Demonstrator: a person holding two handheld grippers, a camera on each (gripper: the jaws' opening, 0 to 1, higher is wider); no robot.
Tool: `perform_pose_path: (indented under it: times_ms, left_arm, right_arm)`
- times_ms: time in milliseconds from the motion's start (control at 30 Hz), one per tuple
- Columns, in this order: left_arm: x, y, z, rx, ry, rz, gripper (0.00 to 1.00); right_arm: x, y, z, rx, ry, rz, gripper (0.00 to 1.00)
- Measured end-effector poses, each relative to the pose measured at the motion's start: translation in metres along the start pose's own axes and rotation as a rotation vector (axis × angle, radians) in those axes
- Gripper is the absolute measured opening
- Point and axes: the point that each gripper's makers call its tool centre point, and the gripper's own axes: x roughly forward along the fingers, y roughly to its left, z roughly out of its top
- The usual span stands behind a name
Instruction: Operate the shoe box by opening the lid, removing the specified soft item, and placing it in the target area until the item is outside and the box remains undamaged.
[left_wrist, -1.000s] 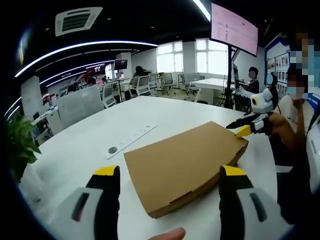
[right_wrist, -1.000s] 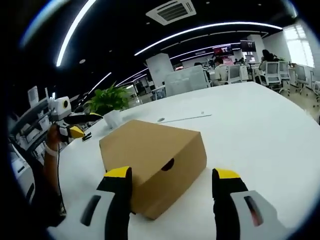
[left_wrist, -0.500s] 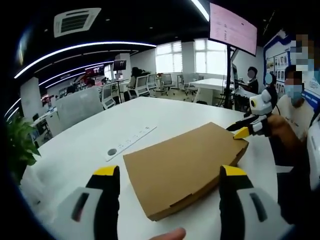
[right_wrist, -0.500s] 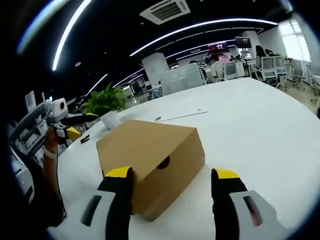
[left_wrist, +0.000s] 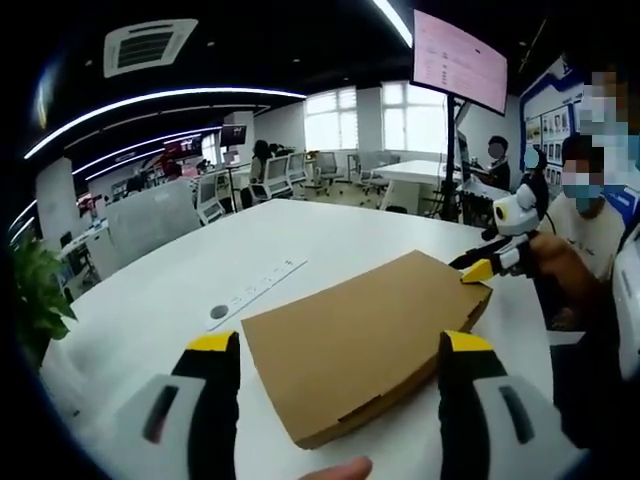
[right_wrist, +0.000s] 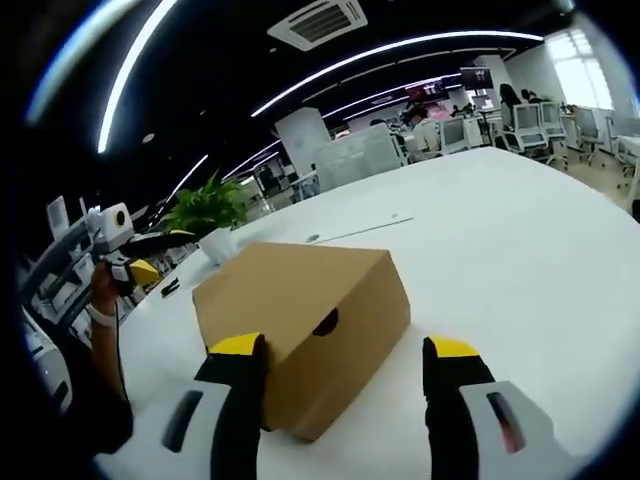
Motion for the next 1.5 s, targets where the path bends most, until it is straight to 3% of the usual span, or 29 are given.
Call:
perform_pose_path:
  times_ms: [333, 767, 1000, 1233, 1500]
  left_arm:
    - [-0.003, 0.002, 0.001, 0.001, -0.011, -0.003, 0.83]
    - [-0.006, 0.008, 0.015, 0.021, -0.044, 0.004, 0.83]
    - [0.001, 0.009, 0.009, 0.014, -0.024, -0.006, 0.83]
    - [-0.003, 0.012, 0.01, 0.024, -0.025, 0.006, 0.83]
    - [-0.009, 0.009, 0.016, 0.026, -0.046, 0.006, 0.83]
  right_arm:
    - [0.003, -0.001, -0.005, 0.086, 0.018, 0.039, 0.66]
    - [0.008, 0.0, -0.008, 0.169, 0.06, 0.109, 0.63]
    - [0.011, 0.003, -0.007, 0.198, 0.058, 0.157, 0.58]
    - [0.016, 0.01, -0.011, 0.292, 0.078, 0.216, 0.57]
    - [0.016, 0.011, -0.014, 0.309, 0.089, 0.211, 0.59]
